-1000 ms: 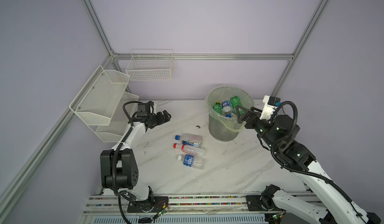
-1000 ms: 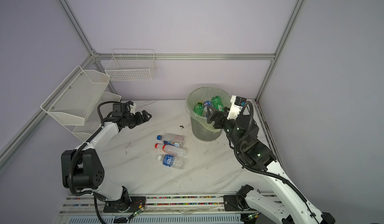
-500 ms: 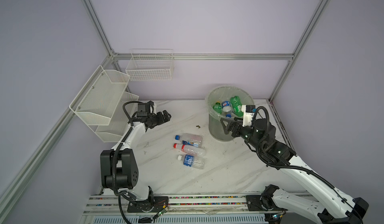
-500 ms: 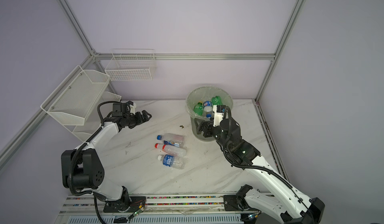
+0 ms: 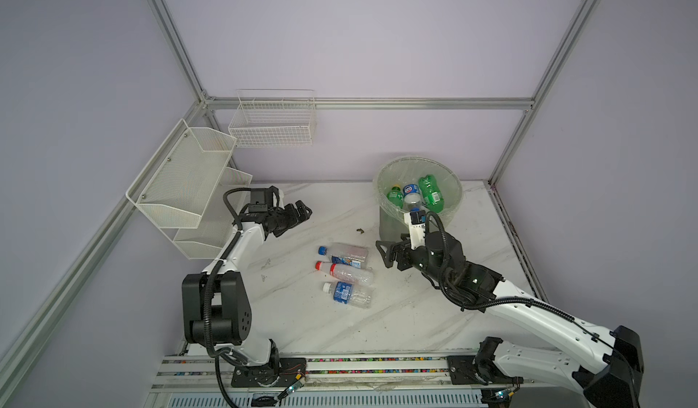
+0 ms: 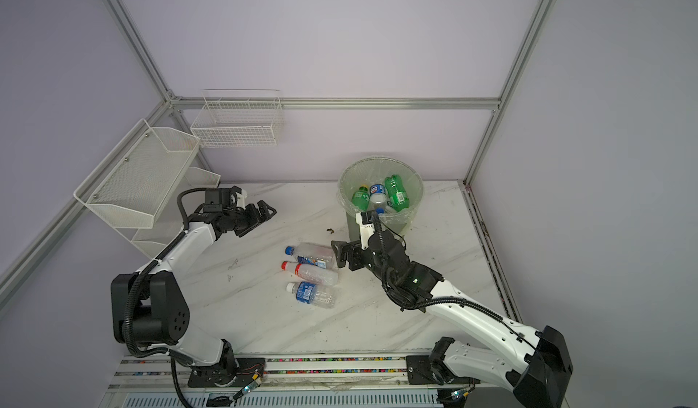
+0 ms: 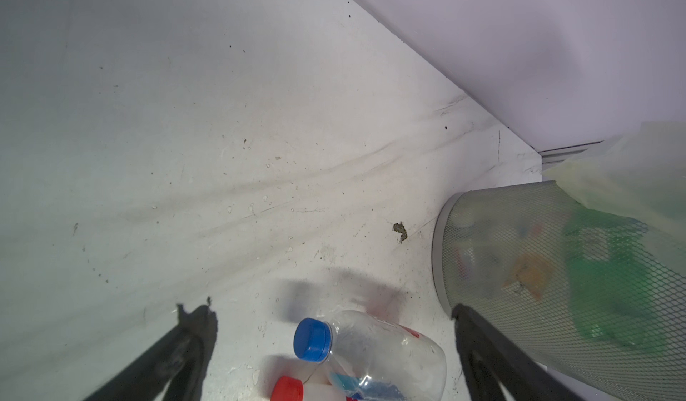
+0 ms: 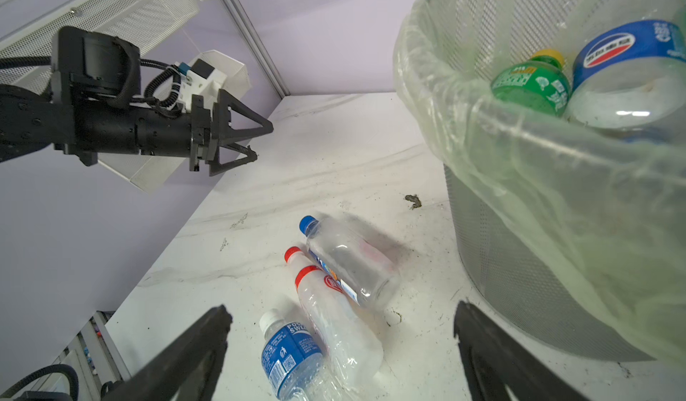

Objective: Throw the plastic bottles in the bin
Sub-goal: Throw the plastic bottle into the trash bin, then pick up the plastic bottle from the center of the table.

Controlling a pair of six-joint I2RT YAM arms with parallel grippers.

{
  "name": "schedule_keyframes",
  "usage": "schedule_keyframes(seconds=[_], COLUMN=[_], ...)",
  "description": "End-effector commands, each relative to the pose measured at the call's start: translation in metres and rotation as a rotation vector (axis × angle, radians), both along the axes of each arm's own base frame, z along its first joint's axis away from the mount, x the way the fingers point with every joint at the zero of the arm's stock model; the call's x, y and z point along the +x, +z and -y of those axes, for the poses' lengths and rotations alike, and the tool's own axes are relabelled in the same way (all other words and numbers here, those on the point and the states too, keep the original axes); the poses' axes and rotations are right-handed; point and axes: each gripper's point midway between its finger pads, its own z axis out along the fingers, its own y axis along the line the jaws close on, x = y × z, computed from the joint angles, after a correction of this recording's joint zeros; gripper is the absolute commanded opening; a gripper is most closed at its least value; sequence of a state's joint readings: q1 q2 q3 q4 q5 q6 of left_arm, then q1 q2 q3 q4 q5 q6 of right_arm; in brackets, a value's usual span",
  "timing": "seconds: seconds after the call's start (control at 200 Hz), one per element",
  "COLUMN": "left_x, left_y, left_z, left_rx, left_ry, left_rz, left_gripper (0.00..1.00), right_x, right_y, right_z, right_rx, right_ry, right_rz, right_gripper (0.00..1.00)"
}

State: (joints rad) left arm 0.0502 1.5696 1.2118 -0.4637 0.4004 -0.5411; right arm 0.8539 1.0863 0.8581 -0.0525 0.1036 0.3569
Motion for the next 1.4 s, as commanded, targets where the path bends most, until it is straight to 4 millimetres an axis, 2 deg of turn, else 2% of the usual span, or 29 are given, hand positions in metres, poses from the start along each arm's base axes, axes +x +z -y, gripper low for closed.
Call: schedule_keyframes(seconds=[0.0, 0.135, 0.28, 0.4, 0.535, 0.71, 0.825, 1.08, 1.24, 1.395], left_x=[-0.008, -0.015, -0.023, -0.027, -0.028, -0.030, -0.032, -0.037, -0.039, -0.041], left_y=[0.032, 0.040, 0.043, 0.048, 0.054, 0.049, 0.043, 0.011, -0.007, -0.007], left_z=[0.010, 0.018, 0.027, 0.027, 0.037, 0.073, 0.097, 0.134, 0.136, 0.139], left_rx=[-0.076, -0.117, -0.151, -0.173, -0.186, -0.198, -0.190, -0.142, -0.084, -0.053], left_ry=[0.012, 0.025, 0.052, 0.104, 0.120, 0.071, 0.048, 0.024, 0.065, 0.085], left_rz=[0.037, 0.019, -0.022, -0.040, -0.049, -0.090, -0.117, -0.227, -0.316, -0.327], left_gripper=[1.00, 1.00, 1.00, 1.00, 1.00, 1.00, 1.00, 1.00, 1.00, 1.00], right_x=[0.000, -0.003, -0.005, -0.006, -0.007, -0.009, -0.011, -0.016, -0.017, -0.017], right_y=[-0.015, -0.046, -0.070, -0.079, -0.087, -0.102, -0.105, -0.105, -0.099, -0.097], right_z=[0.001, 0.005, 0.015, 0.027, 0.040, 0.048, 0.051, 0.065, 0.070, 0.073], right_rx=[-0.022, -0.074, -0.107, -0.117, -0.136, -0.165, -0.155, -0.124, -0.094, -0.093], right_ry=[-0.007, -0.010, -0.038, -0.086, -0.133, -0.162, -0.172, -0.224, -0.246, -0.261], right_rz=[0.000, -0.039, -0.062, -0.083, -0.087, -0.113, -0.121, -0.129, -0.122, -0.119], right_gripper=[0.97, 0.97, 0.97, 0.97, 0.97, 0.97, 0.97, 0.97, 0.97, 0.97])
